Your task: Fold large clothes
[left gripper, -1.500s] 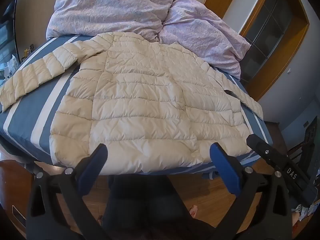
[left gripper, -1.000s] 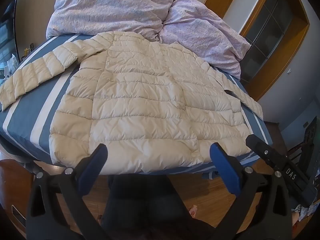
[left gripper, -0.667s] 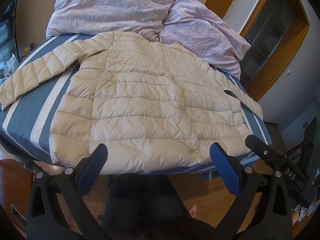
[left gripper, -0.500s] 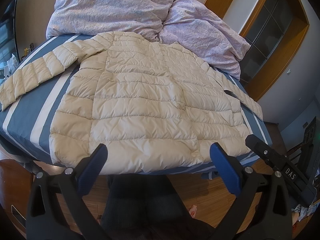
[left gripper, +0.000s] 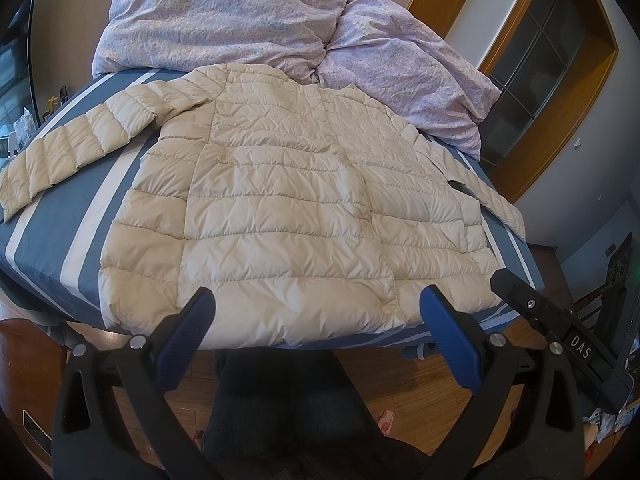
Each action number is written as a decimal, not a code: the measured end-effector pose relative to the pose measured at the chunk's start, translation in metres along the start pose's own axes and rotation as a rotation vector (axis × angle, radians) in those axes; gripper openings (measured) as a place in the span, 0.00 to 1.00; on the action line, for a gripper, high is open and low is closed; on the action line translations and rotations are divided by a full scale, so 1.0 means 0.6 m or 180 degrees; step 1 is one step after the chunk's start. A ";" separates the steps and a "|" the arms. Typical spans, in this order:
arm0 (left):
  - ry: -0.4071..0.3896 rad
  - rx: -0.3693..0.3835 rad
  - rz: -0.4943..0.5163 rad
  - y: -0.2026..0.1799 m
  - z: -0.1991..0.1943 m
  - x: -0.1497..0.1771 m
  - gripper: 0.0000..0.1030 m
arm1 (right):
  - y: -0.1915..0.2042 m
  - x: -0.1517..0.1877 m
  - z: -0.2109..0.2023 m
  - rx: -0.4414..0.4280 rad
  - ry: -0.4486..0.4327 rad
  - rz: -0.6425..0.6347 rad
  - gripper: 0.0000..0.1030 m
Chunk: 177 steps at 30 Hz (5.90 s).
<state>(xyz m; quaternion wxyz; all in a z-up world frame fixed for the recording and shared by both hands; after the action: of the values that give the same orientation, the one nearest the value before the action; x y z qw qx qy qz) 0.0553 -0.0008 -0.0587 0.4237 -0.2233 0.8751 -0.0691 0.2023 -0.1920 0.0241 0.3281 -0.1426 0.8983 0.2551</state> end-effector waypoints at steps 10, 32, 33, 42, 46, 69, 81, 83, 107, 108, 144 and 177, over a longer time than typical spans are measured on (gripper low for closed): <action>-0.0004 0.0002 -0.0005 0.002 -0.001 0.000 0.98 | 0.001 0.000 0.000 0.0001 0.0000 -0.0006 0.99; -0.0006 0.0005 -0.0003 0.001 -0.001 0.000 0.98 | 0.002 -0.001 0.002 0.0002 0.0001 -0.0004 0.99; -0.0007 0.0004 -0.0001 0.001 -0.001 0.000 0.98 | 0.001 -0.001 0.002 0.0004 0.0000 -0.0005 0.99; 0.0019 -0.0015 0.0035 0.001 0.003 -0.001 0.98 | 0.000 -0.011 0.012 0.0031 0.0015 0.0000 0.99; 0.0051 -0.0063 0.0075 0.004 0.024 -0.014 0.98 | -0.019 -0.026 0.033 0.0087 0.0026 0.0021 0.99; 0.0286 -0.0945 0.0593 0.129 0.295 -0.197 0.98 | -0.616 -0.288 0.165 0.2006 -0.0140 0.1242 0.81; 0.0451 -0.0930 0.0581 0.160 0.337 -0.200 0.98 | -0.757 -0.277 0.177 0.2284 -0.0135 0.1896 0.48; 0.0473 -0.0897 0.0555 0.161 0.339 -0.197 0.98 | -0.758 -0.276 0.184 0.2294 -0.0122 0.1827 0.34; -0.0029 -0.1363 0.0065 0.313 0.211 -0.231 0.98 | -0.208 -0.389 0.402 0.0844 0.0122 0.0035 0.06; -0.0051 -0.1385 0.0010 0.325 0.204 -0.231 0.98 | -0.163 -0.376 0.424 0.0706 0.0209 -0.0055 0.06; -0.0363 -0.2326 -0.0570 0.596 0.014 -0.219 0.98 | 0.145 -0.186 0.591 0.0196 0.0721 -0.0765 0.54; -0.0081 -0.2027 -0.1754 0.699 0.023 -0.130 0.18 | 0.152 -0.151 0.619 0.0395 0.0917 -0.1250 0.77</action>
<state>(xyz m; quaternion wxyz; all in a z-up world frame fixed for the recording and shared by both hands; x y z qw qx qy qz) -0.0312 0.4090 -0.1418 0.3100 -0.5697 0.7550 0.0968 0.4232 0.0968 -0.1257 0.2481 -0.3288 0.9048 0.1079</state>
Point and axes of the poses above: each gripper's, at about its wrist camera, not at the fingertips, and z roughly the way its jaws point, y to its left, x to its underside, the point moved 8 cm from there along z, roughly the way its jaws point, and after that the axes turned 9 degrees about -y, right-handed, at the moved point
